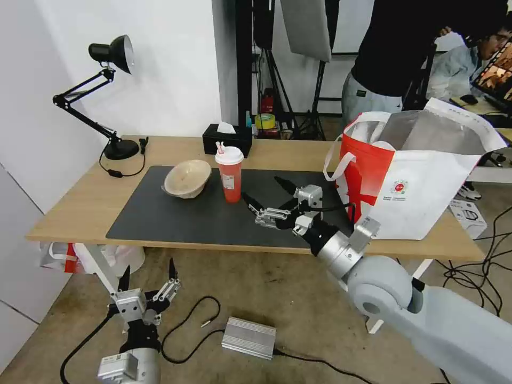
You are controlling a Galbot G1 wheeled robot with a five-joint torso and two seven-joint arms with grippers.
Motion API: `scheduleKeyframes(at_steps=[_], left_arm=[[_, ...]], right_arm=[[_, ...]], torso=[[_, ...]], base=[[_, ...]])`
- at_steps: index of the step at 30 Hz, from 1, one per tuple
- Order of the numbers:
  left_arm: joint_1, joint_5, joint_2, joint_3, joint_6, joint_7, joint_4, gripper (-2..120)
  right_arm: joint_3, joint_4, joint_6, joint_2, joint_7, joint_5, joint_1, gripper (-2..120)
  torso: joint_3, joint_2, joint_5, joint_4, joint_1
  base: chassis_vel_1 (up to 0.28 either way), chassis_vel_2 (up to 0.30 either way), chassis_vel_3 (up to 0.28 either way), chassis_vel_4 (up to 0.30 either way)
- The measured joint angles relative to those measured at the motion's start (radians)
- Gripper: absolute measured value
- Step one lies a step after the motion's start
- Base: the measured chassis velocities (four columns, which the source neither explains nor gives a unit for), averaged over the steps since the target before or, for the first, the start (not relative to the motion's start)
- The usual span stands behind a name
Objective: Pick up the trash from the table and place it into the takeout bag.
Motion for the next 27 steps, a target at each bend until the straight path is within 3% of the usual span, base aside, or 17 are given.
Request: scheduleKeyframes(at_steps=[27], left_arm=[[-0.001, -0.002, 0.0, -0.005, 0.0, 0.0, -0.002, 100]], right_arm=[[-0.043, -0.069, -0.026, 0.067, 0.009, 0.031, 0.115, 100]], torso=[[0.0, 0.0, 0.0, 0.0, 0.0]], base=[[0.0, 0.0, 0.0, 0.0]])
